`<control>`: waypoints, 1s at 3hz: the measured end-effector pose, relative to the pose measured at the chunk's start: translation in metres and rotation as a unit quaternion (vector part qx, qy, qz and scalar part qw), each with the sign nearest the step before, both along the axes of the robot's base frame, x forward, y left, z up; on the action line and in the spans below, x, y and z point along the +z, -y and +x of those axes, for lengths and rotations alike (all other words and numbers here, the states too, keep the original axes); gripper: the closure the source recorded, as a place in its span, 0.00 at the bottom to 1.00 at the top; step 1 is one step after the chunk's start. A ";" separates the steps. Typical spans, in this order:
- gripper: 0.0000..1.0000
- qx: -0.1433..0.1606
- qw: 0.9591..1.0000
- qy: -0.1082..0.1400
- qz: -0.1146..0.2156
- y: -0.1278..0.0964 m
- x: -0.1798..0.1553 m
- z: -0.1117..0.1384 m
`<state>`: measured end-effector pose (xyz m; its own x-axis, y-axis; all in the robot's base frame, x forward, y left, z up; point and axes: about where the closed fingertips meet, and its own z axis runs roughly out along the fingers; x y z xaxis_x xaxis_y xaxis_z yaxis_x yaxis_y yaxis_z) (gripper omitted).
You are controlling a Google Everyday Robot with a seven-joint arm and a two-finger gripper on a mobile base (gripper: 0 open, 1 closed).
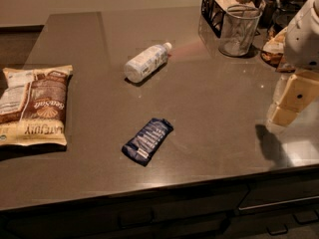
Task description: Move brown chip bag near blue plastic bottle
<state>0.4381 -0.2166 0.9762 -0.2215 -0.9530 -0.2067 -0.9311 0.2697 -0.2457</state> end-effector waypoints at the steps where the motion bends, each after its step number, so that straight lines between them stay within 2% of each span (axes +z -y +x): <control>1: 0.00 0.000 1.000 0.000 0.000 0.000 0.000 0.000; 2: 0.00 0.030 1.000 0.009 0.002 -0.017 0.000 0.014; 3: 0.00 0.062 0.998 0.014 0.016 -0.043 -0.003 0.039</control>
Offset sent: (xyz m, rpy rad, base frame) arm 0.0319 0.0367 -0.0044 0.0091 -0.0184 0.1421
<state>0.4769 -0.1736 0.9735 -0.0969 -0.9656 -0.2415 -0.9506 0.1617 -0.2651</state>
